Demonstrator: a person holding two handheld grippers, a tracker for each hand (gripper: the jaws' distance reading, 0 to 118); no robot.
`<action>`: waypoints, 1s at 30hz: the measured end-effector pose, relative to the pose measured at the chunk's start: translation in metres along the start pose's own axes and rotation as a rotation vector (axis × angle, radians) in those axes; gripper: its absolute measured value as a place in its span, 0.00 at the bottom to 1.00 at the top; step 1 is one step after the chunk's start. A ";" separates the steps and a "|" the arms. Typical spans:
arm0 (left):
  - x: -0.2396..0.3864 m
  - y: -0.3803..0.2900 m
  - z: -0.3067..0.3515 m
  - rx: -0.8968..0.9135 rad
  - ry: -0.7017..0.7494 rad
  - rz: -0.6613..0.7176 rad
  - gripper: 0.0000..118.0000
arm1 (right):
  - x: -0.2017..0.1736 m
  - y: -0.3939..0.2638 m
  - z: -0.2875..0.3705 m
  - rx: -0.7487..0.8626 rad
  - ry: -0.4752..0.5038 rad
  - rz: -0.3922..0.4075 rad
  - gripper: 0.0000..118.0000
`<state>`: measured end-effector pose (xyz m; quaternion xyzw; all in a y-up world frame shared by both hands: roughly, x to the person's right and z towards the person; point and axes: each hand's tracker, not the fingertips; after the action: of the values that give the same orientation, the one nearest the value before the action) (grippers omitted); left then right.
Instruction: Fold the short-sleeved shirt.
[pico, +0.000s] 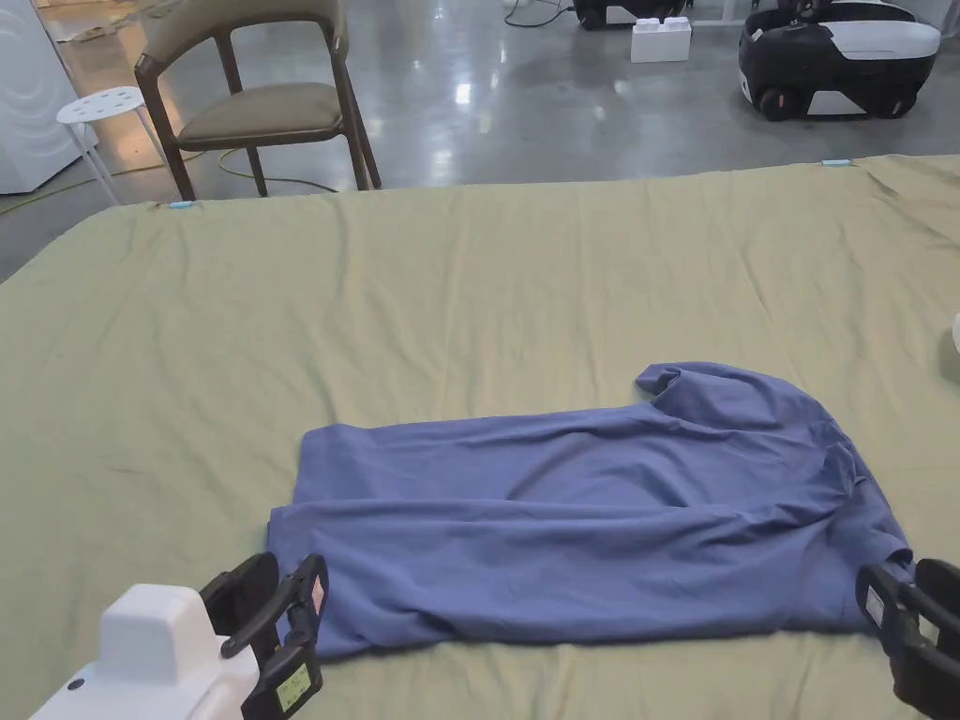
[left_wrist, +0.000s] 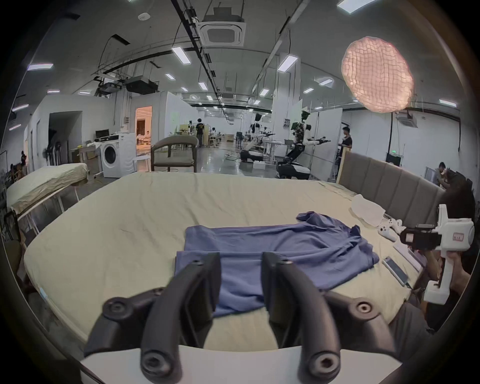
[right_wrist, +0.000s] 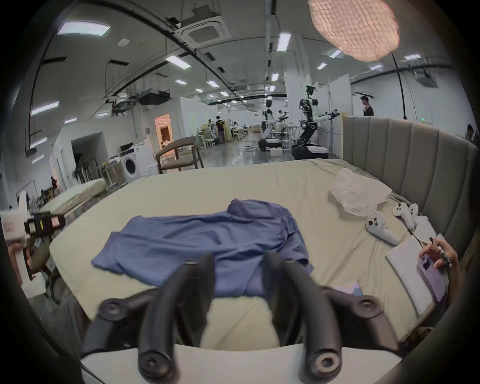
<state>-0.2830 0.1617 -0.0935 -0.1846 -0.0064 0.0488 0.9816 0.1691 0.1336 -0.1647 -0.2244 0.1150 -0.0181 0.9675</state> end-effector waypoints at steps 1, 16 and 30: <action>0.002 -0.002 0.004 0.000 0.000 0.006 0.13 | -0.004 -0.004 0.004 -0.015 -0.002 0.007 0.06; -0.059 -0.047 -0.061 -0.226 0.045 0.146 0.57 | 0.003 -0.035 -0.010 -0.131 0.019 -0.109 0.00; -0.087 -0.065 -0.153 -0.476 0.193 0.143 0.10 | 0.023 -0.055 -0.018 -0.222 -0.095 -0.123 0.00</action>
<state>-0.3590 0.0373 -0.2116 -0.4140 0.0891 0.0976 0.9006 0.1885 0.0745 -0.1611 -0.3371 0.0565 -0.0538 0.9382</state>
